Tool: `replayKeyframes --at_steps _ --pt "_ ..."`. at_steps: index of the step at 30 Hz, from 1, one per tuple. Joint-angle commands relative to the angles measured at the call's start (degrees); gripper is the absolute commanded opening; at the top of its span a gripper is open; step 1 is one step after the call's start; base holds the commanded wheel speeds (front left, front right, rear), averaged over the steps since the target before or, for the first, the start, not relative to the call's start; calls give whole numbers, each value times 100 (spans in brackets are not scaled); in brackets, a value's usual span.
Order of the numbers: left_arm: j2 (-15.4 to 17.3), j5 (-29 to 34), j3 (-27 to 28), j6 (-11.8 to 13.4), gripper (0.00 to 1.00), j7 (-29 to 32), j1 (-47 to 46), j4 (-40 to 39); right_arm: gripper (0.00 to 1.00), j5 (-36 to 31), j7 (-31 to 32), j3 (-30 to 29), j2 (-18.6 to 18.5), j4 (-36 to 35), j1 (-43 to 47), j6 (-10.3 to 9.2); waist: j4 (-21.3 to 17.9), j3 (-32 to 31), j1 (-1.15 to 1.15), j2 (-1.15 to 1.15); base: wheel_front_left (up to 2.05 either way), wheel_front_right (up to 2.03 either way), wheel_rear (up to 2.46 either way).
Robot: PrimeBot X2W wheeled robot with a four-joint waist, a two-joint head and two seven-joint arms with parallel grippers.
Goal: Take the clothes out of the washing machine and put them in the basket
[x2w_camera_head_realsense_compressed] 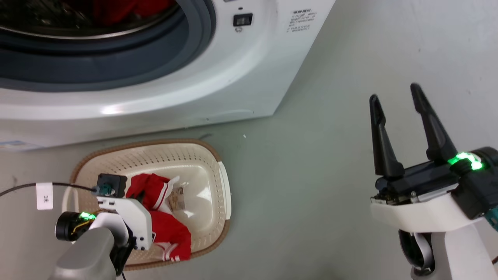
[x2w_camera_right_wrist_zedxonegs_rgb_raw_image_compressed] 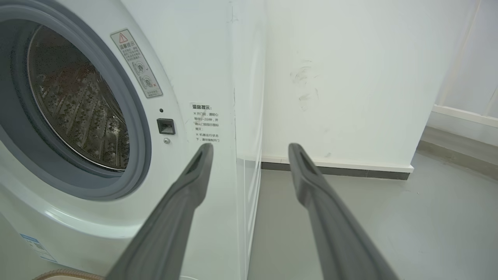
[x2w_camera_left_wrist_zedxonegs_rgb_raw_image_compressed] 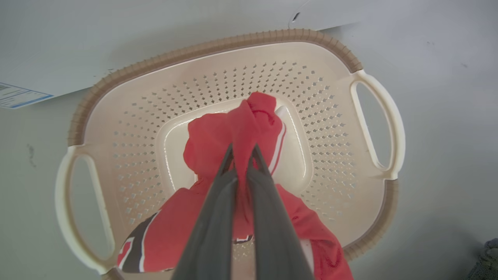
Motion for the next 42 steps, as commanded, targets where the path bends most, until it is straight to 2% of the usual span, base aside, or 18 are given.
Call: replayKeyframes --at_steps 1,7,11,18,24,25,26,27,35,42 --pt "-17 -41 45 -24 0 56 -168 187 100 38 -12 12 6 -52 -175 -4 -110 546 -1 0 0 0 0" --pt "-219 -12 2 -128 0 124 -817 942 100 153 -12 6 5 -179 -586 -4 -166 1295 -1 0 0 0 0" --pt "-295 15 -27 -140 0 145 -1044 1230 100 233 -12 -69 5 -228 -723 -4 -156 1574 -1 0 0 0 0" --pt "-388 159 -175 19 0 204 -1477 1555 100 326 -12 -128 5 -286 -877 -4 -134 2006 -1 0 0 0 0" --pt "-380 280 -313 104 0 238 -1594 1665 100 343 -12 -111 5 -245 -960 -4 -184 2108 -1 0 0 0 0" --pt "-363 271 -323 104 14 266 -1575 1679 100 350 -12 -102 5 -234 -953 -4 -199 2095 -1 0 0 0 0" --pt "-350 276 -334 127 94 252 -1556 1689 100 348 -12 -104 5 -226 -946 -4 -206 2072 -1 0 0 0 0" --pt "-362 289 -341 171 100 194 -1542 1692 100 347 -12 -112 5 -214 -936 -4 -201 2033 -1 0 0 0 0" --pt "-532 411 -524 101 100 -296 -1217 1715 100 196 -12 -35 3 -70 -672 -4 -27 1342 -1 0 0 0 0" --pt "-666 522 -551 181 100 -744 -843 1521 100 57 -12 -75 3 95 -277 -4 207 458 -1 0 0 0 0"
